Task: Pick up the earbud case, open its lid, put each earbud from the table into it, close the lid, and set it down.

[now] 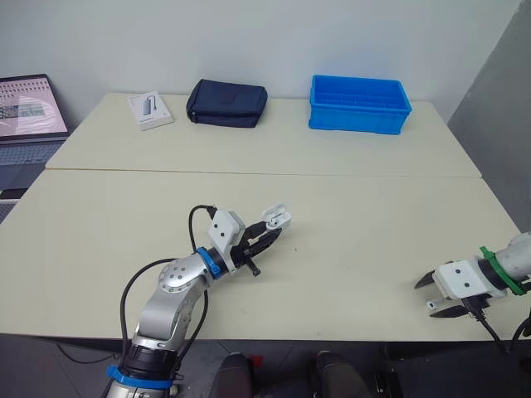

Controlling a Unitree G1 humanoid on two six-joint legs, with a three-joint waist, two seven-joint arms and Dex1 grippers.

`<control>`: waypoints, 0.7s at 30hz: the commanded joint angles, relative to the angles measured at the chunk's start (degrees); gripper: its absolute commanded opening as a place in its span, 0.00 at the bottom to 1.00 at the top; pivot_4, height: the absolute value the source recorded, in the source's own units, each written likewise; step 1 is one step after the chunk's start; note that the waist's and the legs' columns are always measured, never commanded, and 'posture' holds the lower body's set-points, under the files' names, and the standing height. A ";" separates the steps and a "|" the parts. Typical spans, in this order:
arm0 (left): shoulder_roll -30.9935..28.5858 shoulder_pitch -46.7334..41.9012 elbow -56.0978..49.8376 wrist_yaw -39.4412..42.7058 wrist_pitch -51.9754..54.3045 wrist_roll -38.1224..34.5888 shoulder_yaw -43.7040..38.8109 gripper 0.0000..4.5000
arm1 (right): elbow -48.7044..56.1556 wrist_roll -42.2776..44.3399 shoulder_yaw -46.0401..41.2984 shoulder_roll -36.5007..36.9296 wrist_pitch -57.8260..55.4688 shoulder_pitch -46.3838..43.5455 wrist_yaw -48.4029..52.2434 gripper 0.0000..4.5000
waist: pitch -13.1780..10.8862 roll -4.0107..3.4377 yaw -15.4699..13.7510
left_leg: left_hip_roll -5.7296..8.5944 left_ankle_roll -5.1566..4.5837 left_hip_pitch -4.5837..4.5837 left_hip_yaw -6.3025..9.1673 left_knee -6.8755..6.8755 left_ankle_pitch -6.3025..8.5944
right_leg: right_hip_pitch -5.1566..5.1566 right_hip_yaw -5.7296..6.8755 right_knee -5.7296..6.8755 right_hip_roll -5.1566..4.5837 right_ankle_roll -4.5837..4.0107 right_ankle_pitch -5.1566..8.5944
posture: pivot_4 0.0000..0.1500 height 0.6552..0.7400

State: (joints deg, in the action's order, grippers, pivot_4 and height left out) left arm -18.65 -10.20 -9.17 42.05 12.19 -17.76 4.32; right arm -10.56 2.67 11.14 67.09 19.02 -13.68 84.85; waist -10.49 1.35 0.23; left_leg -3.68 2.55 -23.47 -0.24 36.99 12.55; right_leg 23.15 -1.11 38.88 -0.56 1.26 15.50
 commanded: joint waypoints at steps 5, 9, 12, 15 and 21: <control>-0.17 -0.47 -2.19 0.48 -0.24 -1.12 0.00 0.17 | 7.61 3.65 -5.21 2.66 -3.82 1.71 -0.87 0.67 | 0.00 -0.02 0.01 | 0.00 0.00 0.03 -0.05 0.00 0.00 | 0.02 -0.07 0.04 0.00 0.00 0.00 | 1.00 0.95; -0.57 -0.01 -2.39 0.72 0.06 -1.40 -0.24 0.17 | 16.37 2.67 -9.26 8.54 -12.48 6.91 -1.49 0.67 | 0.00 -0.11 -0.11 | -0.01 0.00 0.03 -0.05 -0.01 0.00 | 0.03 -0.06 0.06 0.00 0.00 0.00 | 1.00 0.95; -0.73 0.28 -2.49 0.97 0.27 -1.49 -0.06 0.17 | 22.37 -3.11 -10.64 10.98 -17.93 10.39 -5.64 0.67 | 0.00 -0.11 -0.09 | -0.01 0.00 0.03 -0.06 -0.02 0.00 | 0.02 -0.06 0.05 -0.01 0.00 0.00 | 1.00 0.95; -0.50 0.08 -2.41 1.06 0.43 -1.39 0.18 0.17 | 27.40 -6.88 -9.58 10.09 -23.60 10.41 -8.83 0.67 | 0.01 -0.12 -0.02 | -0.01 0.01 0.05 -0.07 -0.01 0.00 | 0.04 -0.09 0.06 0.00 -0.01 0.00 | 1.00 0.95; -0.18 -0.49 -2.09 1.32 0.62 -1.21 0.44 0.17 | 29.45 -11.81 -4.83 8.13 -26.40 8.52 -9.75 0.67 | 0.01 -0.12 -0.04 | 0.01 0.02 0.05 -0.10 0.00 0.00 | 0.04 -0.09 0.04 -0.02 -0.01 0.00 | 1.00 0.95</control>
State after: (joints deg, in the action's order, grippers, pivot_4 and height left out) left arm -18.94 -9.76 -9.16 43.22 13.26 -17.97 4.66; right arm 18.05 -7.92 5.88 75.38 -7.06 -4.13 75.18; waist -10.48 1.24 0.19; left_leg -3.67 2.57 -23.43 -0.34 36.98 12.55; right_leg 23.19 -1.20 38.91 -0.58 1.26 15.50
